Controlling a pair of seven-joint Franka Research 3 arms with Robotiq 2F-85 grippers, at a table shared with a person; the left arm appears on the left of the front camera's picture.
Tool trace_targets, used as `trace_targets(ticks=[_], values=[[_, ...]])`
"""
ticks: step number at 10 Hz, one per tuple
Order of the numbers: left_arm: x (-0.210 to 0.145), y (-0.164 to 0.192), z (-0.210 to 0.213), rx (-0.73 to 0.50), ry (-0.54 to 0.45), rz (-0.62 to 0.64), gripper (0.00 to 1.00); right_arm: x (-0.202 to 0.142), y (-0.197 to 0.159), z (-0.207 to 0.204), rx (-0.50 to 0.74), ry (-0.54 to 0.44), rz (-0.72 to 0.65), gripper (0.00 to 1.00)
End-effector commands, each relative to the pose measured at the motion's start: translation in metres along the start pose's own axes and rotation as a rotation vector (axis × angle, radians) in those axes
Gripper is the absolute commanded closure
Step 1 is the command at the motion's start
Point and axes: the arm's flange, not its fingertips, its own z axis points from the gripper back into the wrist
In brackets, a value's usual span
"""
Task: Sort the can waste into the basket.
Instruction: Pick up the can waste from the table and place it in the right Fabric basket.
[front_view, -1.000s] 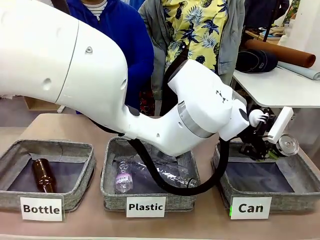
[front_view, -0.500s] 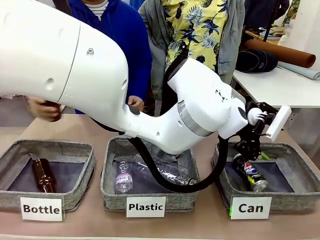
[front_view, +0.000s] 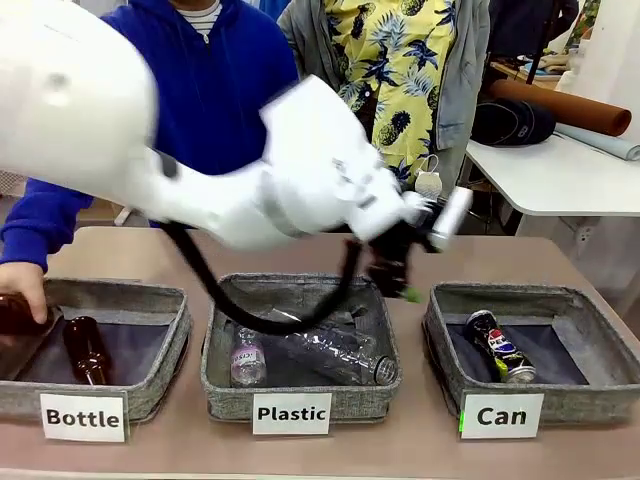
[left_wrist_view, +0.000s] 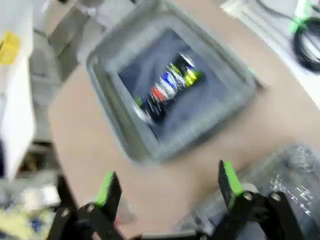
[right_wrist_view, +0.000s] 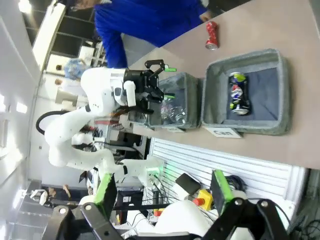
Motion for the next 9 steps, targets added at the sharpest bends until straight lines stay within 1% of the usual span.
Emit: trace_targets(ticks=[1, 2, 3, 4, 6, 8, 9], values=[[-0.011, -0.019, 0.068, -0.025, -0.073, 0.031, 0.0, 0.009, 0.02, -0.065, 0.103, 0.103, 0.003, 0.0], [-0.022, -0.027, 0.091, 0.028, -0.155, 0.017, 0.0, 0.009, 0.02, -0.095, 0.114, 0.162, -0.017, 0.0], [-0.032, -0.034, 0.104, 0.035, -0.193, 0.022, 0.0, 0.007, 0.018, -0.111, 0.1, 0.212, -0.035, 0.0], [-0.042, -0.039, 0.113, -0.005, -0.191, 0.043, 0.0, 0.009, 0.014, -0.116, 0.091, 0.217, -0.057, 0.0], [-0.051, -0.044, 0.119, -0.006, -0.217, 0.055, 0.0, 0.012, 0.011, -0.107, 0.1, 0.203, -0.07, 0.0], [-0.059, -0.045, 0.125, -0.011, -0.219, 0.069, 0.0, 0.011, 0.013, -0.108, 0.088, 0.2, -0.07, 0.0], [-0.07, -0.052, 0.133, -0.041, -0.238, 0.085, 0.0, 0.008, 0.016, -0.11, 0.079, 0.207, -0.062, 0.0]])
